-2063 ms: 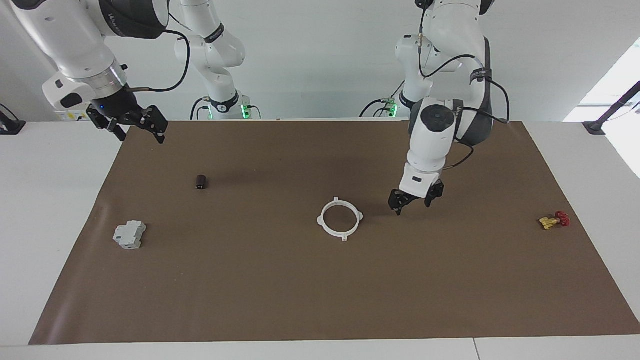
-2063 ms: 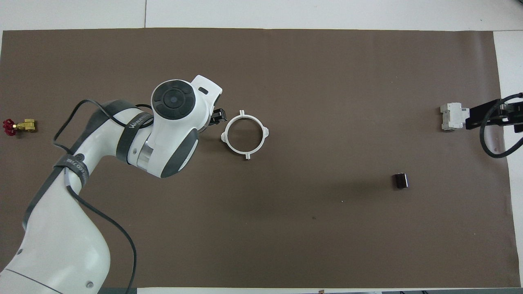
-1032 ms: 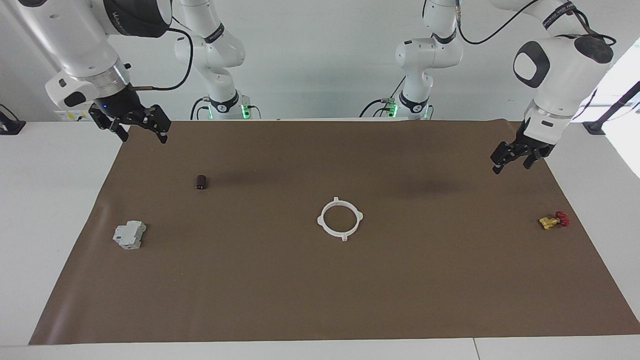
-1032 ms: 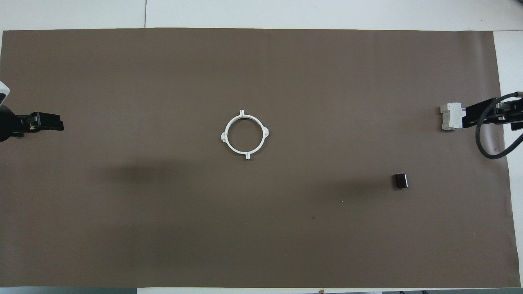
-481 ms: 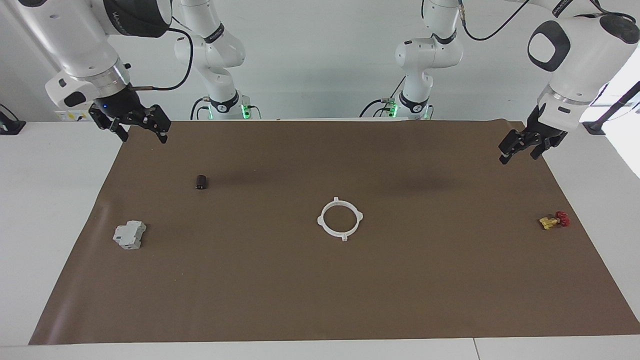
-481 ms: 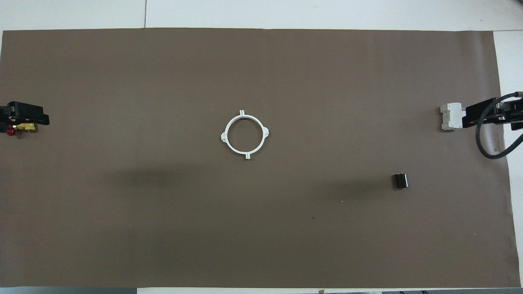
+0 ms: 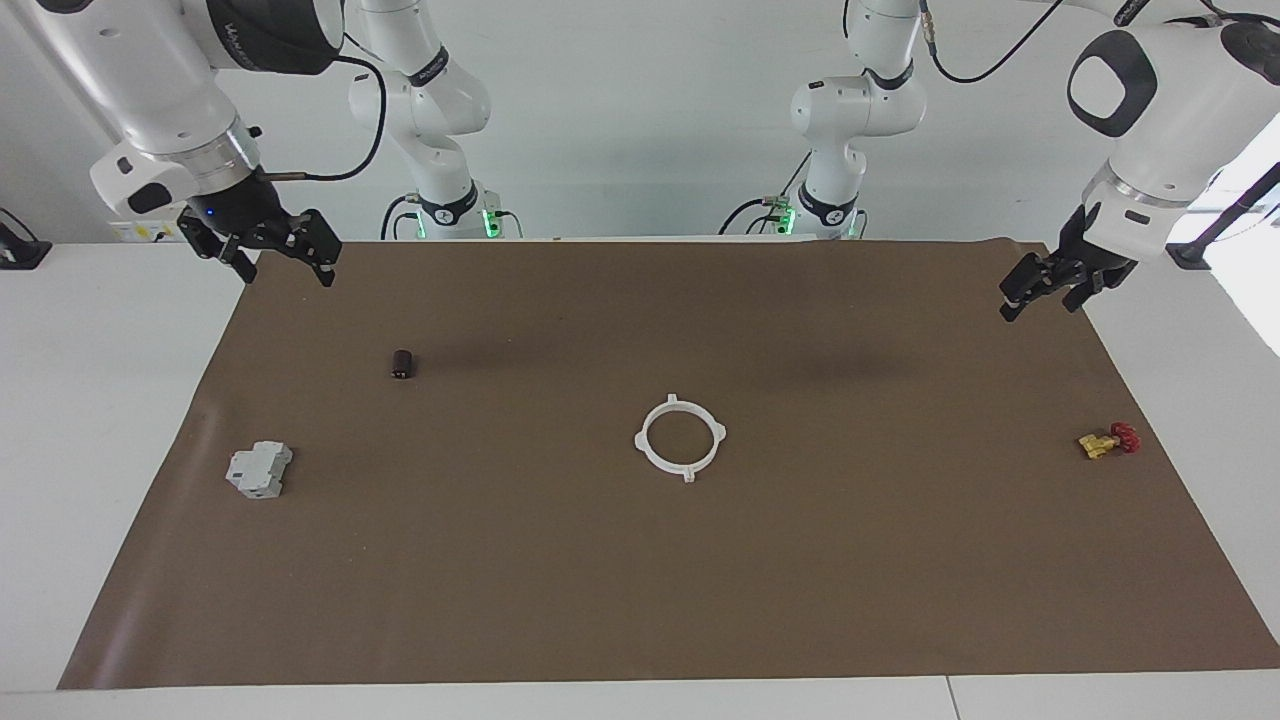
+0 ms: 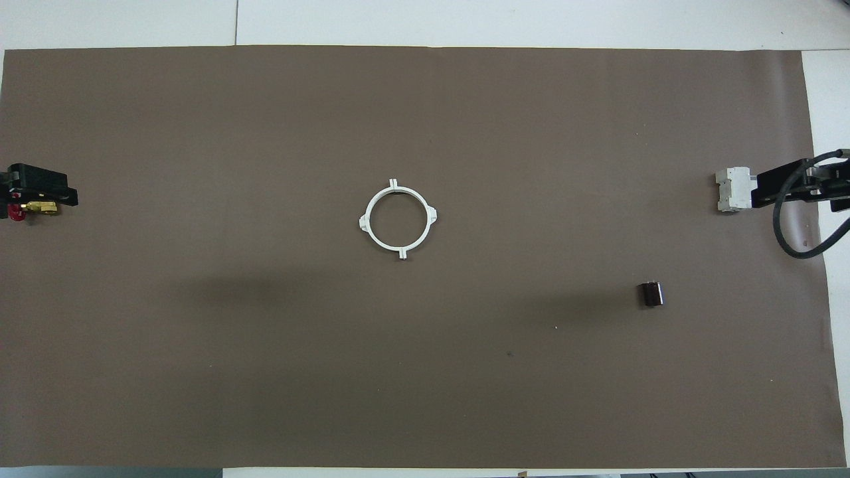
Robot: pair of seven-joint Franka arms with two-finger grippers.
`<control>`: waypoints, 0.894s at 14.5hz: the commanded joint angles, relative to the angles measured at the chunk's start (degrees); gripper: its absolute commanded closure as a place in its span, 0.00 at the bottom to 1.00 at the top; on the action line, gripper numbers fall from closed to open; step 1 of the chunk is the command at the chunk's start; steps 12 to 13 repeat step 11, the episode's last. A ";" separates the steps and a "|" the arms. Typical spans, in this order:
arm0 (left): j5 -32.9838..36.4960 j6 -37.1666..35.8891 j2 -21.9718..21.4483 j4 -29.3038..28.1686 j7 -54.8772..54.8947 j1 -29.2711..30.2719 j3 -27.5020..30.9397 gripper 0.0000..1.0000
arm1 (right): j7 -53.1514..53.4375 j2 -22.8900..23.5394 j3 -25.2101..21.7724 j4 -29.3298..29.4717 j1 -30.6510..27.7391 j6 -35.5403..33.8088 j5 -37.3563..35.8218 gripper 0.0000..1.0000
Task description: Assemble drain pipe with both arms
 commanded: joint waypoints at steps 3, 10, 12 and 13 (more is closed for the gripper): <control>-0.70 -1.32 -0.19 0.10 0.48 0.58 -0.15 0.00 | -1.25 0.32 0.28 0.66 -0.33 0.36 0.60 0.00; 2.19 -3.78 -0.45 0.54 1.27 -0.04 -0.33 0.00 | -1.17 0.32 0.28 0.57 -0.33 0.36 0.86 0.00; 3.77 -3.69 -0.45 0.63 1.97 -0.13 -0.59 0.00 | -1.25 0.32 0.28 0.57 -0.42 0.36 0.86 0.00; 3.77 -3.69 -0.45 0.63 1.97 -0.13 -0.59 0.00 | -1.25 0.32 0.28 0.57 -0.42 0.36 0.86 0.00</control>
